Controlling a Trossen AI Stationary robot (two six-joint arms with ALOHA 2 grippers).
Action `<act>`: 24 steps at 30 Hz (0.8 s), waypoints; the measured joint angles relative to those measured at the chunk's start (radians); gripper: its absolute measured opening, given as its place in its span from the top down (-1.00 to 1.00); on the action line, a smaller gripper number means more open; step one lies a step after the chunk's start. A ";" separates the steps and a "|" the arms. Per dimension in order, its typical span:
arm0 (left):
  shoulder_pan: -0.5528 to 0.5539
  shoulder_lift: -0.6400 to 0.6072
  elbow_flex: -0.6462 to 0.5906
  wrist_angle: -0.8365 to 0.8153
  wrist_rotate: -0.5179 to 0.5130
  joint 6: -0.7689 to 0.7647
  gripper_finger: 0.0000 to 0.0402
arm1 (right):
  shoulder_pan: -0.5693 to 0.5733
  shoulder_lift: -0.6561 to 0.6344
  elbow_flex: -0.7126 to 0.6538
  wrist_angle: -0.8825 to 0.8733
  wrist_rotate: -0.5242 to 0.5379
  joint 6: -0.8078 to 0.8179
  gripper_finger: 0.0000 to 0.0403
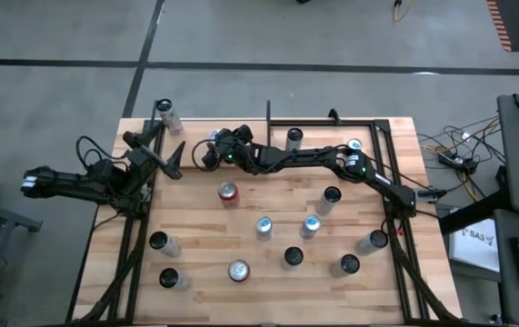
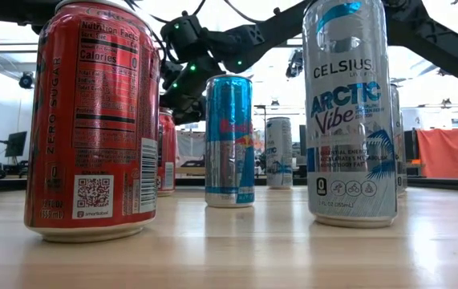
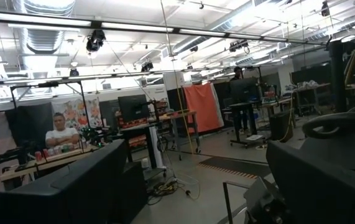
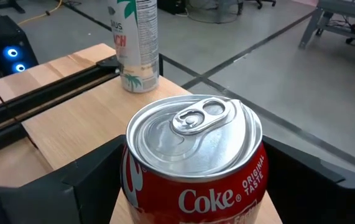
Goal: Place canned beverage on shelf
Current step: Put the red and white soda can on the shelf
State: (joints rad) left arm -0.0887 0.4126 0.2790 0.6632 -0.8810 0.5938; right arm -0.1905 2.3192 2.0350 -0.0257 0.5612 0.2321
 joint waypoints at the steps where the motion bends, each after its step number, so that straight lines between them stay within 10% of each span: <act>1: 0.000 0.000 0.000 0.000 0.000 0.000 -0.85 | 0.000 0.000 0.000 0.000 0.000 0.000 -0.60; 24: 0.000 0.001 0.000 0.004 0.043 -0.021 -0.85 | -0.009 -0.001 0.002 -0.014 -0.072 0.001 -0.61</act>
State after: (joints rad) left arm -0.0887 0.4133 0.2790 0.6675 -0.8383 0.5729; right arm -0.1993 2.3184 2.0369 -0.0396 0.4896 0.2333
